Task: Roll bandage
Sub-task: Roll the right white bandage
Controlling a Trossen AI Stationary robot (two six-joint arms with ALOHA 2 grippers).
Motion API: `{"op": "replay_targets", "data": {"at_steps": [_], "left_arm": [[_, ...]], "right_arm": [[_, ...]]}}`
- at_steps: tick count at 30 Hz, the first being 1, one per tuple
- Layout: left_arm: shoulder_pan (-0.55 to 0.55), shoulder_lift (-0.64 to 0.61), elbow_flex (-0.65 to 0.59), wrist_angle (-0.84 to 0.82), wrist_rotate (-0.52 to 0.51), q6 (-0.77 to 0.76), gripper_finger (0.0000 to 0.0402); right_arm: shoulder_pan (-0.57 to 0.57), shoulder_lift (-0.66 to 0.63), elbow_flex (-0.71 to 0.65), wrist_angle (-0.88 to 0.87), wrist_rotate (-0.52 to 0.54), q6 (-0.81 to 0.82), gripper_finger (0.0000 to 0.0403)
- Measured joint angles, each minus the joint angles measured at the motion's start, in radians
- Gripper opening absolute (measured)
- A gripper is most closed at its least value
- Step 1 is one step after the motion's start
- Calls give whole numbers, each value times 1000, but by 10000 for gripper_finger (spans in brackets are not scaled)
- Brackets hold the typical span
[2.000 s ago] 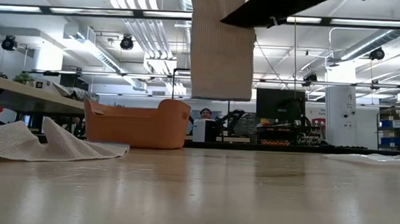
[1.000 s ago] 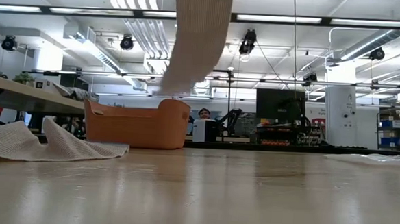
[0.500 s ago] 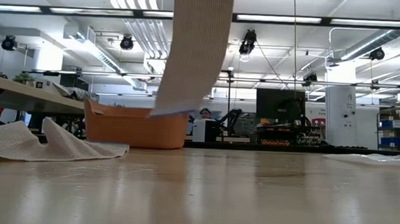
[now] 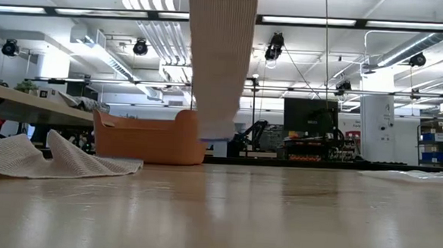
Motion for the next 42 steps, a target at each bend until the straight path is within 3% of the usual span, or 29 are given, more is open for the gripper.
{"op": "replay_targets", "data": {"at_steps": [17, 23, 28, 37, 42], "left_arm": [[-1, 0, 0, 10, -8, 1, 116], [-1, 0, 0, 9, -60, 79, 121], [-1, 0, 0, 29, -82, 126, 159], [-1, -60, 0, 30, -134, 265, 267], [1, -77, -31, 49, -154, 303, 284]], "right_arm": [[-4, 11, 0, -20, -4, 37, 185], [-3, 10, 0, -20, 3, 91, 151], [-1, 8, 0, -19, 3, 141, 130], [26, -21, 27, -31, 8, 240, 126], [33, -64, 38, -25, -15, 301, 125]]}}
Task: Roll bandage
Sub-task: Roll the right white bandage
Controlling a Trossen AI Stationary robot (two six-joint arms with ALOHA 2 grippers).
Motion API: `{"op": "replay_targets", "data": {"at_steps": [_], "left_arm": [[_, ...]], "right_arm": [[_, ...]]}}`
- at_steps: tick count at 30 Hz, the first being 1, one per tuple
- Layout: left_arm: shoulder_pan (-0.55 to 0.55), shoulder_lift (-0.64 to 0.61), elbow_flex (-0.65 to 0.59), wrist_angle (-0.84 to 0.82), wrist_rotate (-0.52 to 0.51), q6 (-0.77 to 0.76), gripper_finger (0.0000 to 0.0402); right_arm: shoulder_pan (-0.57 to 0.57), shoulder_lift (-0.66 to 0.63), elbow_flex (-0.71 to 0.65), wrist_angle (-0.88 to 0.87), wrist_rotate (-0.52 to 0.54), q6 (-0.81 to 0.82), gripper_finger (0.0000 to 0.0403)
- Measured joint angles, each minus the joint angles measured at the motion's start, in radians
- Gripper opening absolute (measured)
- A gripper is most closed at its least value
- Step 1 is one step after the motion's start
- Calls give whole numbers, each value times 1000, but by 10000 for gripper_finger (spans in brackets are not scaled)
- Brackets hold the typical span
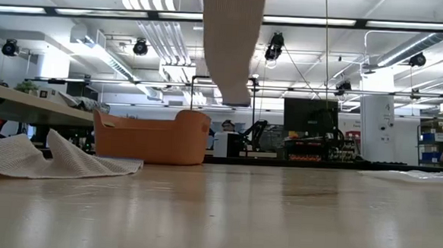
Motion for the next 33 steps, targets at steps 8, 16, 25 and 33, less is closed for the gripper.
{"op": "replay_targets", "data": {"at_steps": [8, 16, 25, 33], "left_arm": [[0, 68, -78, 230, 5, 3, 260], [0, 149, -90, 320, 14, 15, 205], [0, 197, -91, 350, 14, 7, 13], [0, 242, -91, 389, 14, -12, 1]], "right_arm": [[-1, -26, 4, -6, -16, 73, 124], [-2, -32, 5, 21, -14, 106, 124], [-2, -34, 5, 106, -12, 129, 124], [-2, -45, 5, 225, -9, 139, 124]]}}
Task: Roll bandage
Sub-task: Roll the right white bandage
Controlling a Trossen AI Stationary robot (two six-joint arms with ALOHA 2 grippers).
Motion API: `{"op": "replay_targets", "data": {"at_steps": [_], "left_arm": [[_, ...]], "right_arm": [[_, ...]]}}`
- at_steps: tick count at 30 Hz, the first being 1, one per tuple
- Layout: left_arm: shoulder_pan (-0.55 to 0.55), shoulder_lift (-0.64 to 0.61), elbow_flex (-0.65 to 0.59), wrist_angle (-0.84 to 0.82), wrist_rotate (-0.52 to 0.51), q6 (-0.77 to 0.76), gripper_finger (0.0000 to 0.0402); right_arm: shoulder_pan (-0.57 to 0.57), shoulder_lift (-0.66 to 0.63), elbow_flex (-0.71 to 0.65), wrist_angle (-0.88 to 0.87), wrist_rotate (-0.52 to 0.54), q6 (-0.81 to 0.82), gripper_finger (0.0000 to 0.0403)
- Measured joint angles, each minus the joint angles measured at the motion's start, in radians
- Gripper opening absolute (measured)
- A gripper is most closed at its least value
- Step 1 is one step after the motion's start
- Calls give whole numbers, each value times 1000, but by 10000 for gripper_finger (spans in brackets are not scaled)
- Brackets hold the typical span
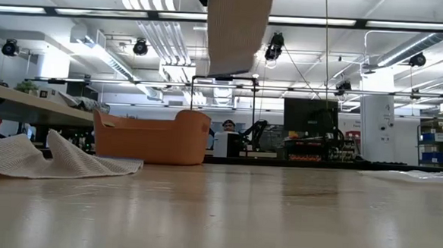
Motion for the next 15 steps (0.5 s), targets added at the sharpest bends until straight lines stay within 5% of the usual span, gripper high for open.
{"op": "replay_targets", "data": {"at_steps": [15], "left_arm": [[-5, 17, -3, 31, 0, -17, 0]], "right_arm": [[0, -79, -19, -92, 147, -70, 123]]}}
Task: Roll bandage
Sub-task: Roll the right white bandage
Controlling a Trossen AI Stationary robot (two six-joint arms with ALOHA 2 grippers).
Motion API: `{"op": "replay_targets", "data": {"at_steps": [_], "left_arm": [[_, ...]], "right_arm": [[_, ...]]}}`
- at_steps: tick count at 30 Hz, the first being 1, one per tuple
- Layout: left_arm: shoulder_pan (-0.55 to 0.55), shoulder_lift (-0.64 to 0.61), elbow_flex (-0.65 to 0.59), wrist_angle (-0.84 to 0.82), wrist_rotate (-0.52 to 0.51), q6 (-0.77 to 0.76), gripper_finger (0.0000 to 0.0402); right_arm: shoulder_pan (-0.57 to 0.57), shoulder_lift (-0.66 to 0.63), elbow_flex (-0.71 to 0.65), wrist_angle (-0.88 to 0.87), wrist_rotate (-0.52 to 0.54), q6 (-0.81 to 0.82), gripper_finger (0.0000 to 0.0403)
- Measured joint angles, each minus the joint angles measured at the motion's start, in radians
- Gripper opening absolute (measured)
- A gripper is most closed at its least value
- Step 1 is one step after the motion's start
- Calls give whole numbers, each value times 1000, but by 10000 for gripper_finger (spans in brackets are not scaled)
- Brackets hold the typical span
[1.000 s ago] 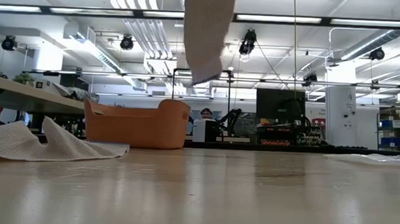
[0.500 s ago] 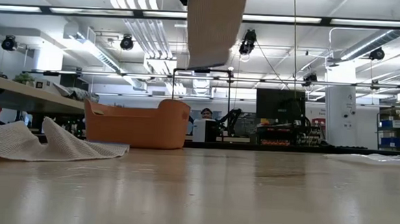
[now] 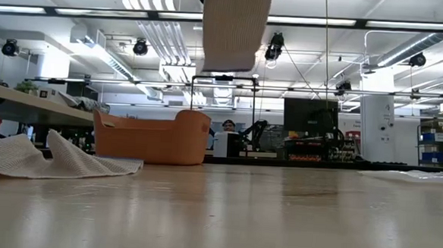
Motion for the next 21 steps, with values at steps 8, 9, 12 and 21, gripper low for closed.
{"op": "replay_targets", "data": {"at_steps": [8, 9, 12, 21], "left_arm": [[-1, -30, -2, -43, 2, 9, 28], [-1, -35, -2, -57, 1, 25, 37], [-1, -55, -2, -107, 1, 86, 71], [-2, -141, -2, -147, -37, 319, 203]], "right_arm": [[0, 9, 0, -117, -3, 15, 123], [0, 12, 0, -130, -12, 27, 123], [0, 12, 1, -186, -28, 58, 123], [0, -1, 3, -304, -103, 134, 123]]}}
